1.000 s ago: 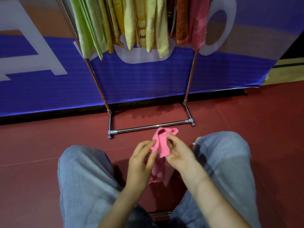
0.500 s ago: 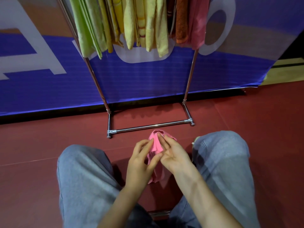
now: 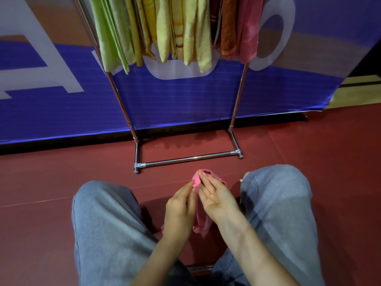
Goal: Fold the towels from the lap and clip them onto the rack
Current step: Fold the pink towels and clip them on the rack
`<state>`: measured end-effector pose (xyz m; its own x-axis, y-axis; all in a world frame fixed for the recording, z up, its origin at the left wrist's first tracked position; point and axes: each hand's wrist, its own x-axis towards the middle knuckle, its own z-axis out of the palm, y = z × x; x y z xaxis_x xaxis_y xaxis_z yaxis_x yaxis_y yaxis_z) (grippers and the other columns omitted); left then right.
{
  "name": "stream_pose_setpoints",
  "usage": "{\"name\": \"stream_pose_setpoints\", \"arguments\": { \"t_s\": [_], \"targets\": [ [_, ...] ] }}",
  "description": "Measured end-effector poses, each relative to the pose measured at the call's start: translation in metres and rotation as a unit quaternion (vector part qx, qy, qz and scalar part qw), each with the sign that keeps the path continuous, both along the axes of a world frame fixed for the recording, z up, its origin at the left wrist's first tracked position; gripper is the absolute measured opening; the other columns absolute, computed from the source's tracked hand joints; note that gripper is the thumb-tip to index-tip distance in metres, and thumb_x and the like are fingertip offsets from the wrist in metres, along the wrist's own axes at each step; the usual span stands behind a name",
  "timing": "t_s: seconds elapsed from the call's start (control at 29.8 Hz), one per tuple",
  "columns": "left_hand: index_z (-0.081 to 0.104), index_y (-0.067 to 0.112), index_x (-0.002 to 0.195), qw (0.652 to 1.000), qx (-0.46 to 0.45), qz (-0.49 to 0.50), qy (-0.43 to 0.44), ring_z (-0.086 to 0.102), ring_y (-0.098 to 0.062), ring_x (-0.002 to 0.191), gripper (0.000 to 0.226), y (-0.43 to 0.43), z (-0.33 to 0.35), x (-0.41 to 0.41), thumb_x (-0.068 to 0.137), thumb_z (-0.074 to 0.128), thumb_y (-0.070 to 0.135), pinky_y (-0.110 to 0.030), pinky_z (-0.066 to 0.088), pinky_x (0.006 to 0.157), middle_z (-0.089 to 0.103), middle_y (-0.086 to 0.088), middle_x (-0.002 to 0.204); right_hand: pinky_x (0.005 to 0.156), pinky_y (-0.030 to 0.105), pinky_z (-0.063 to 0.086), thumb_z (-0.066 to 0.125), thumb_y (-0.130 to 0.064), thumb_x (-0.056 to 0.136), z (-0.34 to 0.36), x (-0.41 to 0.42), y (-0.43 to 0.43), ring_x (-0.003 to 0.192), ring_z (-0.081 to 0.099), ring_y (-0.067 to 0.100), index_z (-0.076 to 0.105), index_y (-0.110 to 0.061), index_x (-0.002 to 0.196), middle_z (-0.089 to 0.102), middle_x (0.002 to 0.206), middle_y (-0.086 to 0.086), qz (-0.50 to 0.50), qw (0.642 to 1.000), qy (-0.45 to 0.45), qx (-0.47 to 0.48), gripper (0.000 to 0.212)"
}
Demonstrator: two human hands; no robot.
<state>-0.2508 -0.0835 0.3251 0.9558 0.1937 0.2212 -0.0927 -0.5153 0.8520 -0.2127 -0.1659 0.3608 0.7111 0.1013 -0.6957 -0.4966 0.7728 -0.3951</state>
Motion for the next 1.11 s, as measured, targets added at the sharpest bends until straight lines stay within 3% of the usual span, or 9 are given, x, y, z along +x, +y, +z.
{"name": "stream_pose_setpoints", "arguments": {
  "t_s": [0.13,0.3,0.47,0.57,0.7,0.77,0.87,0.97,1.11],
  "targets": [
    [0.064,0.006,0.111,0.999,-0.018,0.02,0.032,0.062,0.003,0.081,0.042,-0.001,-0.004,0.002,0.081,0.057,0.034,0.003,0.04,0.07,0.072,-0.006,0.098,0.062,0.015,0.051,0.04,-0.007,0.094,-0.001,-0.002,0.001,0.083,0.058,0.015,0.056,-0.005,0.075,0.052,0.131,0.019,0.008,1.0,-0.016,-0.009,0.025],
    [0.067,0.005,0.103,0.995,-0.066,0.029,0.066,0.056,0.018,0.058,0.029,0.001,0.002,0.006,0.084,0.055,0.022,-0.002,0.039,0.056,0.064,0.015,0.068,0.095,0.027,0.037,0.037,-0.006,0.094,-0.005,-0.003,0.0,0.125,0.046,0.026,0.056,-0.005,0.078,0.048,0.135,0.021,0.03,0.999,-0.021,-0.02,0.025],
    [0.068,0.005,0.102,0.994,-0.047,0.026,0.091,0.058,0.013,0.065,0.024,-0.001,0.003,0.007,0.079,0.066,0.012,0.003,0.038,0.056,0.072,-0.006,0.081,0.061,0.017,0.052,0.038,-0.005,0.094,-0.009,-0.006,0.003,0.092,0.058,0.022,0.057,-0.002,0.075,0.05,0.132,0.024,0.018,0.999,-0.015,-0.025,0.027],
    [0.069,0.006,0.099,0.994,-0.008,0.019,0.104,0.055,0.003,0.055,0.02,0.005,0.0,0.01,0.081,0.064,0.014,0.0,0.035,0.053,0.07,-0.003,0.069,0.081,0.027,0.048,0.036,-0.003,0.094,-0.008,-0.007,0.001,0.118,0.05,0.029,0.054,-0.001,0.074,0.05,0.13,0.027,0.02,1.0,-0.005,-0.021,0.027],
    [0.071,0.007,0.09,0.994,-0.018,-0.016,0.108,0.052,0.014,0.049,0.02,0.013,0.003,0.013,0.08,0.059,0.019,-0.002,0.036,0.051,0.055,0.018,0.051,0.094,0.036,0.039,0.039,-0.002,0.093,-0.012,-0.005,-0.007,0.109,0.054,0.031,0.054,-0.001,0.074,0.071,0.075,0.018,0.014,1.0,0.005,-0.024,0.024],
    [0.071,0.006,0.091,0.992,-0.031,-0.041,0.119,0.051,0.016,0.049,0.026,0.017,0.006,0.013,0.077,0.056,0.023,-0.002,0.036,0.053,0.056,0.02,0.051,0.086,0.033,0.05,0.041,-0.006,0.094,-0.017,-0.005,-0.012,0.083,0.062,0.026,0.053,-0.001,0.075,0.067,0.051,0.01,-0.003,0.999,-0.01,-0.045,0.022],
    [0.069,0.006,0.094,0.984,-0.031,-0.093,0.149,0.054,0.014,0.058,0.016,0.026,0.012,0.014,0.085,0.056,0.008,-0.002,0.039,0.059,0.064,0.018,0.063,0.062,0.026,0.057,0.042,-0.017,0.095,-0.024,-0.008,-0.02,0.059,0.064,0.017,0.055,-0.003,0.078,0.062,0.05,0.008,-0.003,0.989,-0.07,-0.129,0.026],
    [0.068,0.015,0.092,0.974,-0.03,-0.147,0.169,0.058,0.005,0.071,0.02,0.034,0.025,0.014,0.086,0.053,0.003,-0.008,0.045,0.067,0.07,-0.002,0.085,0.067,0.019,0.056,0.045,-0.011,0.093,-0.03,-0.012,-0.03,0.061,0.063,0.004,0.057,-0.011,0.085,0.059,0.069,0.006,0.058,0.948,-0.189,-0.251,0.014],
    [0.062,0.038,0.08,0.967,-0.008,-0.193,0.165,0.052,-0.008,0.068,0.017,0.042,0.035,0.018,0.078,0.051,0.026,-0.027,0.047,0.065,0.07,-0.019,0.082,0.077,0.002,0.038,0.048,-0.002,0.089,-0.034,-0.008,-0.043,0.075,0.051,-0.013,0.06,-0.028,0.095,0.052,0.095,-0.003,0.208,0.829,-0.33,-0.4,0.029]
  ]
}}
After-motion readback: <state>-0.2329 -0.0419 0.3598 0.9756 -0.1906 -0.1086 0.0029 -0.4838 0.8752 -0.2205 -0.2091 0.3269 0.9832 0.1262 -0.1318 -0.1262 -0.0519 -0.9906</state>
